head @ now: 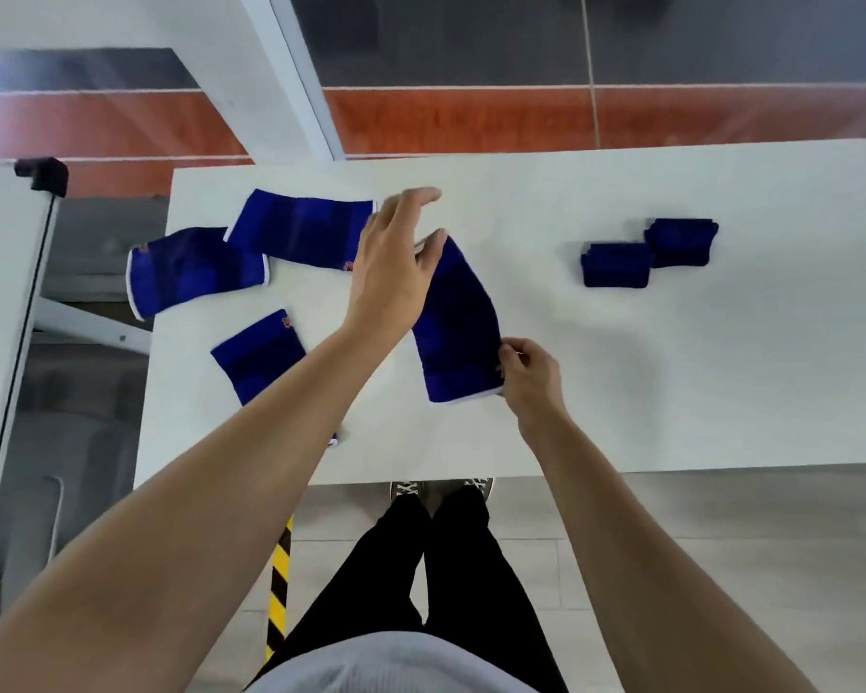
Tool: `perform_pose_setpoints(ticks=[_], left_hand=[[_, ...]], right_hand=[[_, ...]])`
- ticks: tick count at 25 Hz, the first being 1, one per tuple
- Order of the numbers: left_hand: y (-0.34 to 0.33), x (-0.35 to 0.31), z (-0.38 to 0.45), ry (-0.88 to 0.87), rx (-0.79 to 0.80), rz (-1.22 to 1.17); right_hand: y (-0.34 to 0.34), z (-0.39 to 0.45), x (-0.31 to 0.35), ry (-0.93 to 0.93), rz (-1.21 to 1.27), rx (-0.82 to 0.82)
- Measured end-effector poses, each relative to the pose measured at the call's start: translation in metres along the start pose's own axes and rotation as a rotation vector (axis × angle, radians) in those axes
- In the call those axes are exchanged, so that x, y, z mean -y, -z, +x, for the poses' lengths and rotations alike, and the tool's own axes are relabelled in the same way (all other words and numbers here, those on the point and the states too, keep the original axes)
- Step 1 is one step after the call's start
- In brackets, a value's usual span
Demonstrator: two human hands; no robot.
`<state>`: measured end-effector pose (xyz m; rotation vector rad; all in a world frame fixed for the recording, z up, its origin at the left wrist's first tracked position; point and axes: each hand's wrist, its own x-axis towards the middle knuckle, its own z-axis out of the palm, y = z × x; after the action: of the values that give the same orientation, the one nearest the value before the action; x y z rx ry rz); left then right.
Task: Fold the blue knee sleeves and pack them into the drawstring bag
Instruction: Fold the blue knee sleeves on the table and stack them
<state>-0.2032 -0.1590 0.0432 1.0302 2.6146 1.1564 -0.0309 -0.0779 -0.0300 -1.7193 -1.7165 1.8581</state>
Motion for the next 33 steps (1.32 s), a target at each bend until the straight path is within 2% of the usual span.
perform_pose_setpoints(ticks=[2,4,7,9,12,15,19,22,23,25,29,33], left_hand=[[-0.02,0.007,-0.004,-0.065,0.032,0.106],[-0.042,0.026,-0.03,-0.055,0.224,0.205],[-0.067,0.055,-0.075,0.018,0.559,0.394],[-0.074,0.063,-0.086,-0.018,0.633,0.497],[-0.077,0.06,-0.08,-0.036,0.667,0.532],[-0.072,0.057,-0.078,0.014,0.632,0.458],[-0.025,0.081,-0.101,0.217,0.328,0.331],[0.025,0.12,-0.134,0.404,0.131,0.403],[0.036,0.131,-0.148,0.441,0.151,0.442],[0.045,0.144,-0.178,0.429,0.307,0.486],[0.029,0.137,-0.216,0.184,0.567,0.457],[0.015,0.128,-0.224,-0.017,0.633,0.517]], right_hand=[[0.001,0.009,-0.006,-0.033,-0.051,-0.062],[0.005,0.01,-0.015,0.031,-0.228,-0.085],[0.011,0.002,-0.029,0.294,-0.493,-0.134],[0.013,0.001,-0.041,0.502,-0.665,-0.106],[0.015,-0.001,-0.061,0.615,-0.869,-0.008],[0.016,0.0,-0.062,0.637,-0.898,-0.041],[0.004,-0.004,-0.047,0.681,-0.898,-0.057],[-0.019,-0.014,-0.042,0.757,-0.89,-0.005],[-0.029,-0.017,-0.042,0.779,-0.889,0.019],[-0.046,-0.022,-0.042,0.811,-0.902,0.08],[-0.065,-0.031,-0.042,0.83,-0.963,0.166],[-0.063,-0.035,-0.045,0.786,-1.003,0.167]])
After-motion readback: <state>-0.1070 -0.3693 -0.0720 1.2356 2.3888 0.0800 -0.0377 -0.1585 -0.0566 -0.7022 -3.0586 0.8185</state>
